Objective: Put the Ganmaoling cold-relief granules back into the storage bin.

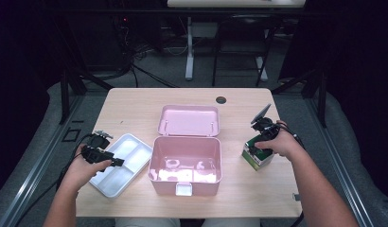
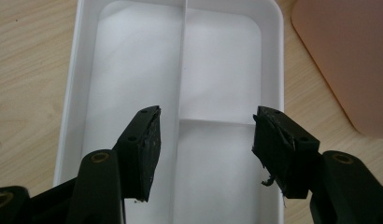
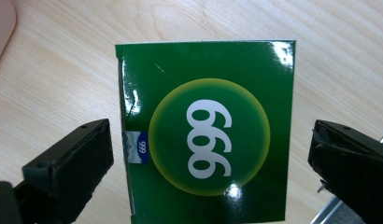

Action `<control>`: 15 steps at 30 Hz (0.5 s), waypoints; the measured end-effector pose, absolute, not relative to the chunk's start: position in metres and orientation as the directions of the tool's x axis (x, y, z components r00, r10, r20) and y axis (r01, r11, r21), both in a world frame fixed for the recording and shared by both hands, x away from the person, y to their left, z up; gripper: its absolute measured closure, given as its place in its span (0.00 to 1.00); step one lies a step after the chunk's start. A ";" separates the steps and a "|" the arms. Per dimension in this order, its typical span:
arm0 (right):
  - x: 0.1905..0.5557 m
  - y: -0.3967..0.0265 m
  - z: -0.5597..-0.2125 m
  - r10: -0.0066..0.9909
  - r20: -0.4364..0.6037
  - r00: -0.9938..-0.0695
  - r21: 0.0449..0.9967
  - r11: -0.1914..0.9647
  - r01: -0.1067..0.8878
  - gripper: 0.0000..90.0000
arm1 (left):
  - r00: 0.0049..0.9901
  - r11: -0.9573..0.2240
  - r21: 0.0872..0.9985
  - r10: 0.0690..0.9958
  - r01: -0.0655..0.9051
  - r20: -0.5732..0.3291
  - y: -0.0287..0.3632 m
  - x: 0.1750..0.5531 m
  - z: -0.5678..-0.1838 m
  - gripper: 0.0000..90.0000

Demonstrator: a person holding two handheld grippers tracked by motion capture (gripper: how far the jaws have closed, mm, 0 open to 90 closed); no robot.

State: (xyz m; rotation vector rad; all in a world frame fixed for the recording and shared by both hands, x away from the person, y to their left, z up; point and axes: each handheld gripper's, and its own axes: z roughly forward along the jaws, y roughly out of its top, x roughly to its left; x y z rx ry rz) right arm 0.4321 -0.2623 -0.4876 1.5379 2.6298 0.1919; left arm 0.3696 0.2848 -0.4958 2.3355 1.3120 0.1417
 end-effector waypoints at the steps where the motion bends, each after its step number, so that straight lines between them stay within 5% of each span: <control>1: 0.432 -0.262 -0.489 0.871 -0.007 -0.491 0.150 0.486 0.861 0.00 | 0.540 -0.442 0.433 0.832 0.785 -0.130 0.285 0.369 -0.496 0.46; 15: 0.433 -0.264 -0.493 0.858 0.013 -0.514 0.127 0.508 0.852 0.12 | 0.534 -0.436 0.433 0.834 0.789 -0.135 0.288 0.370 -0.497 0.46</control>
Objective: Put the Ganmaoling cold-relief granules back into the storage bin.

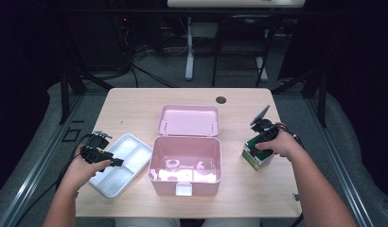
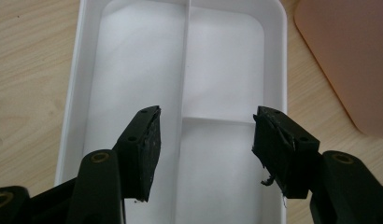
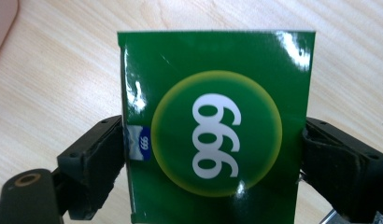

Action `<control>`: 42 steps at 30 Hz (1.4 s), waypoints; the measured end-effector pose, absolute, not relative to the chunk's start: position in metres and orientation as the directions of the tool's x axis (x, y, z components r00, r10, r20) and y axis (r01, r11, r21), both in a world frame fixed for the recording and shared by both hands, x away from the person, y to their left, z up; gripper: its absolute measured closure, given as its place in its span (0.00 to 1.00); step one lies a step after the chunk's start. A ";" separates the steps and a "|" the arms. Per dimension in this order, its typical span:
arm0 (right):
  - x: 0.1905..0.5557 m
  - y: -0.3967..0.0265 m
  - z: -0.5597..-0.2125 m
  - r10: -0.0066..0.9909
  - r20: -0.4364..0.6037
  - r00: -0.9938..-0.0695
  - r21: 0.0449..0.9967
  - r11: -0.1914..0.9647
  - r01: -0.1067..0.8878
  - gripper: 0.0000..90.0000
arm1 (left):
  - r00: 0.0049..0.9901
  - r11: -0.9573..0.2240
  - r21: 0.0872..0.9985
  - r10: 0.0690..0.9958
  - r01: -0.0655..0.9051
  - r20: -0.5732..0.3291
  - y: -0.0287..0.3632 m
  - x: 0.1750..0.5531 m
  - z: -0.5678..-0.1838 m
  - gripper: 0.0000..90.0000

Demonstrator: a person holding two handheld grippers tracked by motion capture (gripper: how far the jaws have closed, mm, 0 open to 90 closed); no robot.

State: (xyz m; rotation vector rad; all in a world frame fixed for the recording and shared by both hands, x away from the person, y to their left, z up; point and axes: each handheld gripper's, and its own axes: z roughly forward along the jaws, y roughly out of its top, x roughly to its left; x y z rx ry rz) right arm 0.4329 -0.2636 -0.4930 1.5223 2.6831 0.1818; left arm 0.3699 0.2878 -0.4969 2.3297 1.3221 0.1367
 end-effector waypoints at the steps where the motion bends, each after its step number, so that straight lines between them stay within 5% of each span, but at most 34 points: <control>1: 0.433 -0.264 -0.493 0.857 0.014 -0.516 0.125 0.510 0.851 0.12 | 0.534 -0.434 0.434 0.835 0.790 -0.136 0.288 0.370 -0.497 0.46; 42: 0.430 -0.263 -0.477 0.828 0.021 -0.560 0.123 0.554 0.823 0.17 | 0.539 -0.436 0.434 0.830 0.788 -0.144 0.288 0.370 -0.498 0.46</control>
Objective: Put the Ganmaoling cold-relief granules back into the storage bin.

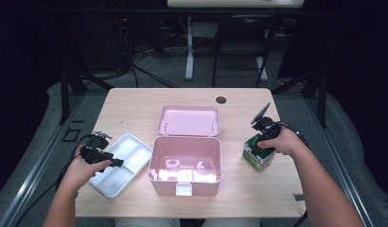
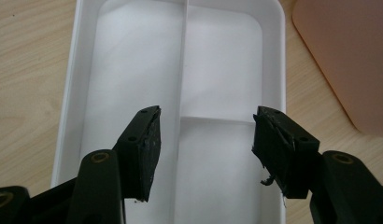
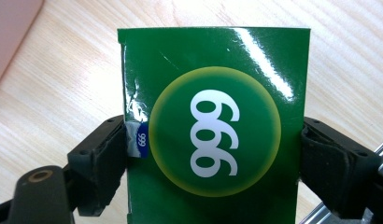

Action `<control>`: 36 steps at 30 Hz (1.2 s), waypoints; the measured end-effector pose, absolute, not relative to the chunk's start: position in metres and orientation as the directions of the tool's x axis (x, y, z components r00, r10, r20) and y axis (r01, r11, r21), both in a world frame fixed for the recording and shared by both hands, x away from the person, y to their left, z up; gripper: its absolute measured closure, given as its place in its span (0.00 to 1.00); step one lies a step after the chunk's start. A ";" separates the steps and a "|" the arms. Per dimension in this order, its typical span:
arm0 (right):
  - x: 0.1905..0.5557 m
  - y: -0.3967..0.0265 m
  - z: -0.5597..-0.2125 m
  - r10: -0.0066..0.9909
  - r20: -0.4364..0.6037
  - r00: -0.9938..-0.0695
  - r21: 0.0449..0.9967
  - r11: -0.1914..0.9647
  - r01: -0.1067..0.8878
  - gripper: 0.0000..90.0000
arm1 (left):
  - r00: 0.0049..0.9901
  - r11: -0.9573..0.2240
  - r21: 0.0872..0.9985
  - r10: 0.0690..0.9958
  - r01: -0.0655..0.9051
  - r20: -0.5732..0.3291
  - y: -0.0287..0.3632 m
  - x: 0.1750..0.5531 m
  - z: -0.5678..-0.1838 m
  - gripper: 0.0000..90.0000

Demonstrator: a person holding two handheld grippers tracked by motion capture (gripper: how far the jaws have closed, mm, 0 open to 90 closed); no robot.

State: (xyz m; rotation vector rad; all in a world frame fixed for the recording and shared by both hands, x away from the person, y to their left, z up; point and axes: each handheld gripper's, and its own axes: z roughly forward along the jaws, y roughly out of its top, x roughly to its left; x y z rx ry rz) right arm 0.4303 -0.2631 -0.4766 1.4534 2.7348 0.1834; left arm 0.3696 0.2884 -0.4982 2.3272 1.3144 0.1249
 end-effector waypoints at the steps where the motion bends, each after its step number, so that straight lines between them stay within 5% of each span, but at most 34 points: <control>1: 0.430 -0.263 -0.477 0.828 0.021 -0.560 0.123 0.554 0.823 0.17 | 0.539 -0.436 0.434 0.830 0.788 -0.144 0.288 0.370 -0.498 0.46; 36: 0.408 -0.233 -0.387 0.727 -0.013 -0.687 0.195 0.676 0.711 0.17 | 0.535 -0.424 0.441 0.829 0.791 -0.162 0.289 0.368 -0.498 0.46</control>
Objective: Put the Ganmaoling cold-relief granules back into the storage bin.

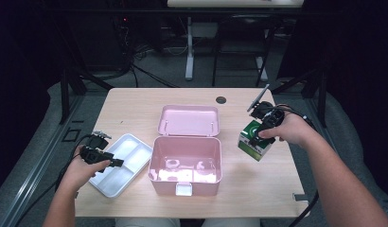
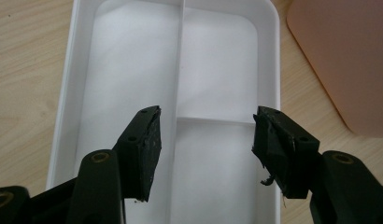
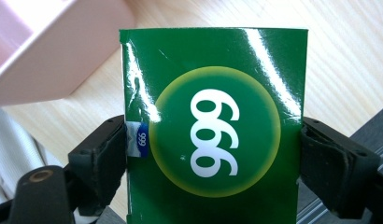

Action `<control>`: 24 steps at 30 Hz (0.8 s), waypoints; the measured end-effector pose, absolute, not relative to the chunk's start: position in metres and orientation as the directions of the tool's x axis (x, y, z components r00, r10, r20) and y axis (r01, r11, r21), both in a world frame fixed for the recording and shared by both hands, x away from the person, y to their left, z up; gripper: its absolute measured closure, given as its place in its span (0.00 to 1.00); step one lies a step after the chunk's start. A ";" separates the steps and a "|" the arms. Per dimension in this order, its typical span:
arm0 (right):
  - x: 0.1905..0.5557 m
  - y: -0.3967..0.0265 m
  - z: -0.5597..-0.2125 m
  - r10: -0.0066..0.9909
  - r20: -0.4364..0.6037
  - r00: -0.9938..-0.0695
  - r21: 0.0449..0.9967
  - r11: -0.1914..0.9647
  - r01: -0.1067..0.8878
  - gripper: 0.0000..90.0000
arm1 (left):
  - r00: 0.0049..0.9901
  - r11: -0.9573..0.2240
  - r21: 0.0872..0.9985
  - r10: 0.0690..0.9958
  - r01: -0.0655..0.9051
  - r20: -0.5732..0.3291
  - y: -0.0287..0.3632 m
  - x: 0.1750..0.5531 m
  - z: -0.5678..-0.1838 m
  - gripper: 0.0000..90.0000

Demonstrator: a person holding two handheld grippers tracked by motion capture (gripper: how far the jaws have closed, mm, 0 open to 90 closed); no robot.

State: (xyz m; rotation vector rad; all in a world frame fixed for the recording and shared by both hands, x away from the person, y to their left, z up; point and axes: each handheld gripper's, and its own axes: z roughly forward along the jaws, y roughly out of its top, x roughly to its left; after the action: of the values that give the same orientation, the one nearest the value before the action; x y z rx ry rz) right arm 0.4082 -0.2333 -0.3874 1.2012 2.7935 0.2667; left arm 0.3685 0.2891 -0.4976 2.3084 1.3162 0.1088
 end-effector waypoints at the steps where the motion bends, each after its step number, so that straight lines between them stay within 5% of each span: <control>1: 0.407 -0.232 -0.385 0.716 -0.014 -0.698 0.200 0.686 0.700 0.17 | 0.535 -0.424 0.441 0.829 0.791 -0.162 0.289 0.368 -0.498 0.46; 24: 0.388 -0.181 -0.348 0.468 -0.061 -0.882 0.201 0.871 0.448 0.17 | 0.540 -0.426 0.444 0.824 0.788 -0.168 0.291 0.369 -0.498 0.46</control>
State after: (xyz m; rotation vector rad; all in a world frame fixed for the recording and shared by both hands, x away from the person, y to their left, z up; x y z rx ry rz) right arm 0.3885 -0.1814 -0.3481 0.7204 2.9344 0.2765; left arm 0.3692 0.2912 -0.4981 2.3069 1.3068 0.1022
